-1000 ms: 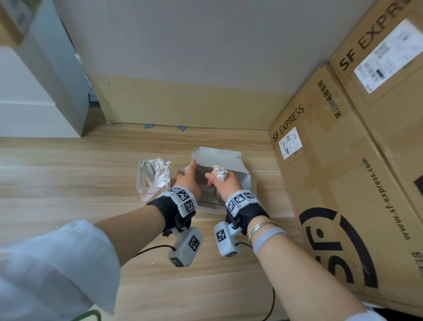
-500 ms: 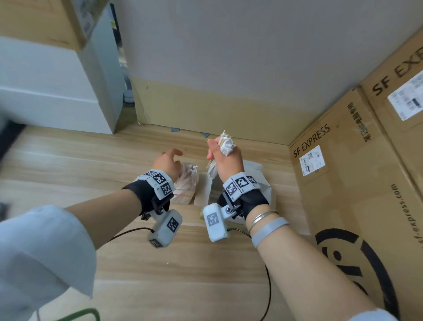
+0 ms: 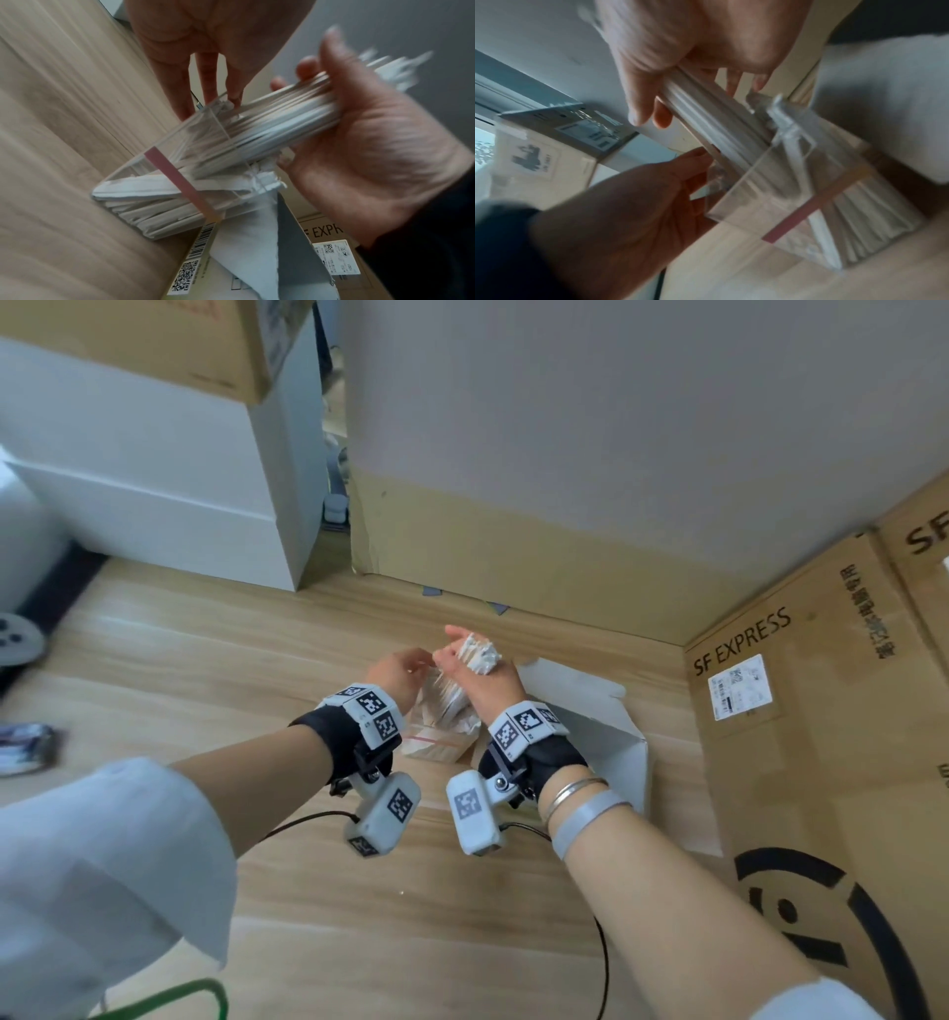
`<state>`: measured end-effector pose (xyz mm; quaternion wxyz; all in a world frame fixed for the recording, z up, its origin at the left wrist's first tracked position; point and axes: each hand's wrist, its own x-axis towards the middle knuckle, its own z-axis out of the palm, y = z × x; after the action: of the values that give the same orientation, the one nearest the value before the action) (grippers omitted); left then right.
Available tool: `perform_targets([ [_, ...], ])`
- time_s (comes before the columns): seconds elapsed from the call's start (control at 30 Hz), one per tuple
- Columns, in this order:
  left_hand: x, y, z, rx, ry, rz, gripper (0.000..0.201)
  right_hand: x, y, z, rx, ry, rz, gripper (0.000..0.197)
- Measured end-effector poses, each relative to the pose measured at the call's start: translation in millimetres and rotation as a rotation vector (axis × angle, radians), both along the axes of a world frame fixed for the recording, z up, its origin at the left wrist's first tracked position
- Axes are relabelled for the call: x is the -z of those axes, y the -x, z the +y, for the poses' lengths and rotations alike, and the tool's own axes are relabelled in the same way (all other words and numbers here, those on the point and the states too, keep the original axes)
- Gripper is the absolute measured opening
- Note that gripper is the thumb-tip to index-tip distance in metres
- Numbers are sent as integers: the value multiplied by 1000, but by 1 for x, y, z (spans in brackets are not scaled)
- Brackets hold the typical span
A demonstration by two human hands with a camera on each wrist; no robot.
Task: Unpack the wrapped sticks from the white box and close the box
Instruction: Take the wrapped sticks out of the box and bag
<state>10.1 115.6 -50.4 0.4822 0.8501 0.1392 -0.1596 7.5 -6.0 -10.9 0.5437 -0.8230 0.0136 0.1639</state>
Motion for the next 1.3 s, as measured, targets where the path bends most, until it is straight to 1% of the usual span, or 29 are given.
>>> perform_targets([
  [0.03,1,0,1,0,7,12,31,4,-1,-1,-1,45,-20,7],
  [0.07,2,-1,1,2,10,13,30,10,-2,-3,-8,94,-46,13],
  [0.13,3,-2,1,-2,19,14,29,17,-1,-7,-38,265,-36,9],
  [0.2,4,-3,0,-8,29,20,29,26,0,-10,-140,464,10,20],
  [0.27,4,-4,0,-6,20,22,29,31,3,-9,-219,573,20,23],
  [0.33,4,-4,-1,6,14,22,30,31,4,-8,-214,581,-17,21],
  [0.47,4,-6,-2,23,-21,6,31,25,0,-16,-43,496,-225,22],
  [0.53,5,-7,-3,34,-46,-5,31,27,-1,-19,-13,500,-276,24],
  [0.6,6,-7,-4,46,-63,-9,31,33,1,-20,-75,579,-208,31],
  [0.67,6,-7,-4,56,-83,-7,31,41,4,-20,-186,722,-72,38],
  [0.73,6,-7,-5,58,-101,-4,31,44,5,-19,-256,792,29,43],
  [0.8,4,-5,-6,48,-121,2,31,41,3,-19,-288,785,52,47],
  [0.83,3,-4,-7,44,-139,8,32,37,3,-21,-270,767,31,48],
  [0.93,-7,0,-16,45,-248,24,36,26,-2,-34,-71,684,-82,43],
  [1.0,-15,2,-30,47,-289,-50,39,25,-3,-48,30,642,-109,41],
  [1.07,-21,4,-47,47,-255,-149,41,24,-2,-61,89,570,-95,41],
  [1.13,-25,7,-63,77,-199,-228,42,23,1,-74,109,533,-55,41],
  [1.23,-30,15,-89,165,-134,-277,44,23,8,-95,109,551,-27,38],
  [1.3,-29,22,-104,220,-113,-270,46,25,14,-108,97,540,15,36],
])
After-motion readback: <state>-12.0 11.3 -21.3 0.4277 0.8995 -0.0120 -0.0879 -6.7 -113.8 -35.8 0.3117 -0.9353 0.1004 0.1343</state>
